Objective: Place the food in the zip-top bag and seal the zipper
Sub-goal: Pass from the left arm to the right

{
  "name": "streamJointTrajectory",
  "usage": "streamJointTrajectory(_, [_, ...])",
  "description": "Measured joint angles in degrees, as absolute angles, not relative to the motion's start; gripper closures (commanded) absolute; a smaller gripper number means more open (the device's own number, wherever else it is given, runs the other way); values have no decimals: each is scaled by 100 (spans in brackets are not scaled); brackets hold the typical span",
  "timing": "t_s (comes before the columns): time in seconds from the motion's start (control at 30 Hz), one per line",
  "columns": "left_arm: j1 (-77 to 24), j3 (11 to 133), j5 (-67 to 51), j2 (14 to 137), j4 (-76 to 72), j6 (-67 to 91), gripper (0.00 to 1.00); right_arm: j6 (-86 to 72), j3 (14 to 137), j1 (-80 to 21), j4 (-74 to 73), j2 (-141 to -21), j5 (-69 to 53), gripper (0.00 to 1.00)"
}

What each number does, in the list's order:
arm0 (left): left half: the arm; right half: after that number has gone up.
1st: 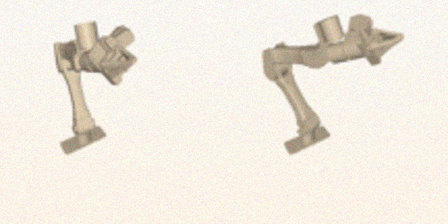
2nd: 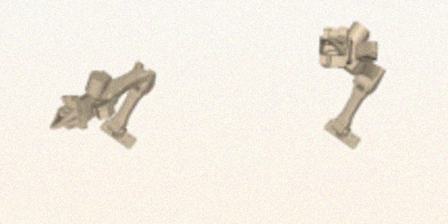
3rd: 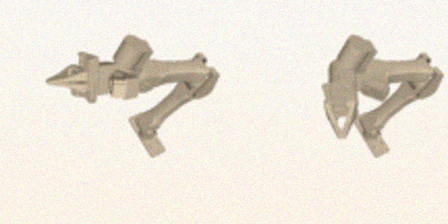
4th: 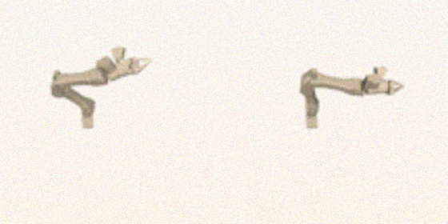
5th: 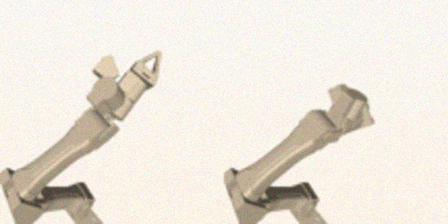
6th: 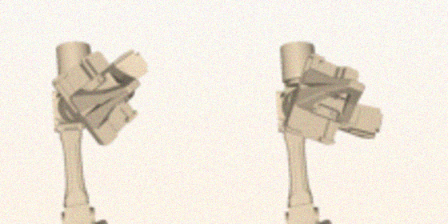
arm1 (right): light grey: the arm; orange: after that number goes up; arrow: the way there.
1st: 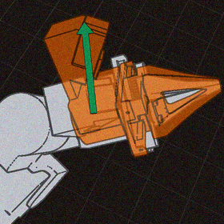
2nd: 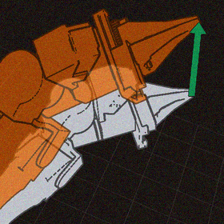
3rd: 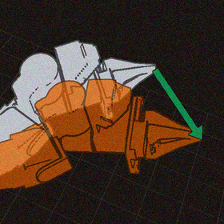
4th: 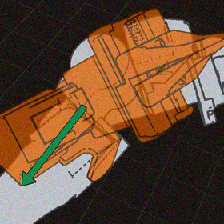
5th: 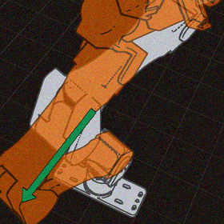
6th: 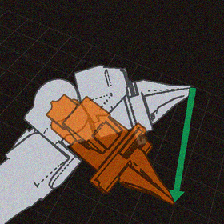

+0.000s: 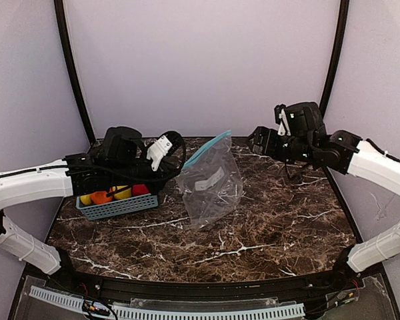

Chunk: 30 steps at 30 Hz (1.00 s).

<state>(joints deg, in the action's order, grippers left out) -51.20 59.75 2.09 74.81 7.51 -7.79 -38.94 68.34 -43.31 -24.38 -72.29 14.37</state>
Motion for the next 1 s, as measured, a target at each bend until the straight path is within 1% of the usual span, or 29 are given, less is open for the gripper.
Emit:
streamJointTrajectory(0.07, [-5203, 5942, 244, 7467, 733, -821, 99, -3986, 6842, -4464, -2346, -7380, 1313, 15])
streamJointTrajectory(0.23, [-5542, 5898, 419, 7443, 687, -998, 99, -4152, 6984, -4886, -2163, -8103, 906, 26])
streamJointTrajectory(0.3, [-5642, 5898, 513, 7446, 687, -1055, 99, -4233, 7063, -5015, -2112, -8366, 740, 29])
streamJointTrajectory(0.43, [-5734, 5898, 696, 7446, 687, -1144, 99, -4265, 7214, -5142, -1981, -8547, 556, 35])
streamJointTrajectory(0.53, [-5756, 5898, 823, 7448, 687, -1181, 99, -4278, 7297, -5164, -1835, -8549, 473, 36])
streamJointTrajectory(0.63, [-5756, 5898, 919, 7467, 687, -1190, 99, -4311, 7314, -5166, -1712, -8549, 432, 31])
streamJointTrajectory(0.7, [-5756, 5898, 950, 7481, 687, -1194, 99, -4333, 7314, -5166, -1647, -8549, 408, 30])
streamJointTrajectory(1.0, [-5771, 5898, 967, 7502, 687, -1247, 99, -4292, 7363, -5168, -1551, -8648, 429, 39])
